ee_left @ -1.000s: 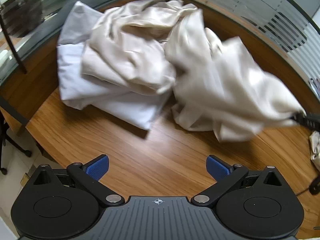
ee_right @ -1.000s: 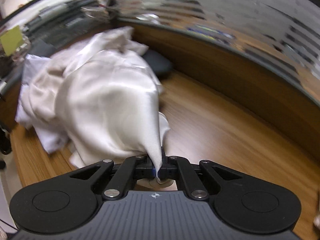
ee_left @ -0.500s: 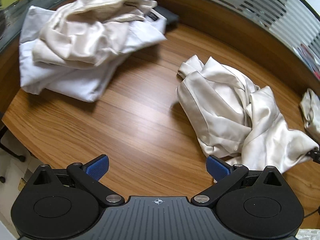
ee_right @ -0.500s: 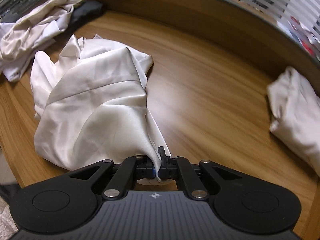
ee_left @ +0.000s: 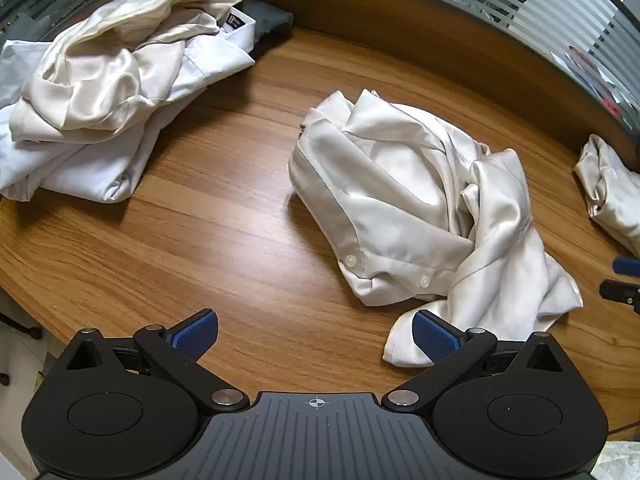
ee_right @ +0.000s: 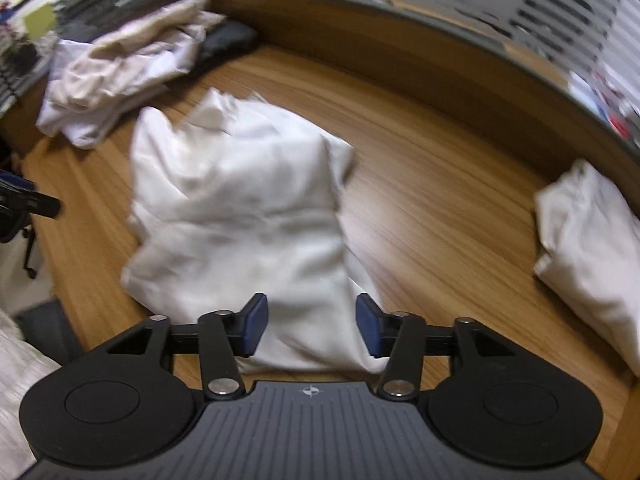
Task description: Fold clothes
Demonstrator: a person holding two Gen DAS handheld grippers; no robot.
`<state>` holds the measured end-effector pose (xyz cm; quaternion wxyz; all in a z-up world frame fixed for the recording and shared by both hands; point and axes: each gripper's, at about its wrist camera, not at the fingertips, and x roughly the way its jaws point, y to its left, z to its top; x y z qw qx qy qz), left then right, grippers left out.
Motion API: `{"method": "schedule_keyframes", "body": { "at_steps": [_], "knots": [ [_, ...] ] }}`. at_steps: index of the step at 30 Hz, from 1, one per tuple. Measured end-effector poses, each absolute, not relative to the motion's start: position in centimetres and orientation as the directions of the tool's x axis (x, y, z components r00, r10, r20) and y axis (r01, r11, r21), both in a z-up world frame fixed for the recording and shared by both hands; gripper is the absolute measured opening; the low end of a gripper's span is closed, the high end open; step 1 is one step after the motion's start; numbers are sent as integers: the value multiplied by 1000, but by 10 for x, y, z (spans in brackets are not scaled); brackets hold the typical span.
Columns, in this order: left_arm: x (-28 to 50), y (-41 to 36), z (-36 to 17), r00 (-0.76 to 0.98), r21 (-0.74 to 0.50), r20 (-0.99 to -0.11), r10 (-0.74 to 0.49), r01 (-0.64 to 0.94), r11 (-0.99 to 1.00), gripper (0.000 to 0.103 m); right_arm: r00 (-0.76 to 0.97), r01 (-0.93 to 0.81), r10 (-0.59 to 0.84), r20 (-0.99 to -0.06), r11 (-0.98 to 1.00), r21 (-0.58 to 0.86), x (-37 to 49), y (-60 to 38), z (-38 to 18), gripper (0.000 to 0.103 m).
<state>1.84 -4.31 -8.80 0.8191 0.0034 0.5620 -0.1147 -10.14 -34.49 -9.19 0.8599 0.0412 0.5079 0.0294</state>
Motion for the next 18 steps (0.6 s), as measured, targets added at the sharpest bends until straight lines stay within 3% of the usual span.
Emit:
{"method": "schedule_keyframes", "body": {
  "at_steps": [3, 7, 17, 18],
  "knots": [
    [24, -47, -92, 344, -112, -922, -177, 202, 973, 103, 507, -62, 161, -847, 987, 151, -83, -330, -87, 76],
    [28, -48, -95, 349, -104, -922, -169, 199, 975, 103, 517, -98, 241, -821, 970, 222, -53, -312, -94, 80],
    [32, -58, -118, 359, -94, -918, -167, 211, 973, 103, 412, -31, 222, -884, 973, 230, 6, -281, -162, 80],
    [31, -59, -121, 357, -94, -919, -168, 213, 972, 103, 408, -22, 216, -887, 974, 227, 6, -282, -165, 70]
  ]
}}
